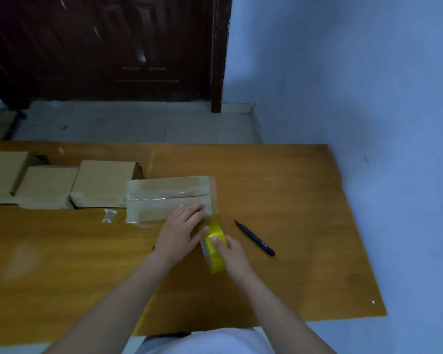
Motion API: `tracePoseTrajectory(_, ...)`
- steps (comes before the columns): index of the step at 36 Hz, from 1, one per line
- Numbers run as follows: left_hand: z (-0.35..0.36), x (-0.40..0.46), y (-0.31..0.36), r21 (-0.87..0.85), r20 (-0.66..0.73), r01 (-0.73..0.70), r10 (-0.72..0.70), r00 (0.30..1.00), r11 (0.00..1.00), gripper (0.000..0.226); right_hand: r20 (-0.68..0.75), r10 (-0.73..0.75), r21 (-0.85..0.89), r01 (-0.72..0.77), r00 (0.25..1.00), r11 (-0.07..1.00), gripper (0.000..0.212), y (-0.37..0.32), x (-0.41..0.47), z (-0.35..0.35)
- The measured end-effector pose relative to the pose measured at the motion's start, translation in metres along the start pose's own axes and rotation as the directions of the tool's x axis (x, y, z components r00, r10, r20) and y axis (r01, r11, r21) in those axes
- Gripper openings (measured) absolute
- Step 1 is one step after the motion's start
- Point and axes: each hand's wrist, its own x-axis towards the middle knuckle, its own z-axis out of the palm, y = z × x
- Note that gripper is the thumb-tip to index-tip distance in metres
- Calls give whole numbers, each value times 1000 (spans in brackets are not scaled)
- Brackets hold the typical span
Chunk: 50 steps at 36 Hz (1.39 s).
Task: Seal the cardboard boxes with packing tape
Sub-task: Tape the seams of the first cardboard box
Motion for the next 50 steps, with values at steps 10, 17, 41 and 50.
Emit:
tracePoseTrajectory(10, 6, -5, 2, 83, -19, -28, 29, 999, 996, 59, -135, 185, -322, -219, 973, 921, 46, -2, 8, 17)
tracePoseTrajectory(17, 1, 13, -1, 106, 97, 101, -112, 989, 989, 72, -21, 189, -132, -190, 982, 973, 28, -15, 14, 18)
tracePoseTrajectory(41, 6, 13, -8, 105, 97, 52, -62, 993, 993, 86, -273, -224, -698, -33, 935, 715, 18, 40, 45, -80)
tracePoseTrajectory(50, 8, 13, -8, 158, 42, 34, -41, 998, 987, 88, 97, -596, -742, 457, 797, 491, 25, 4, 12, -76)
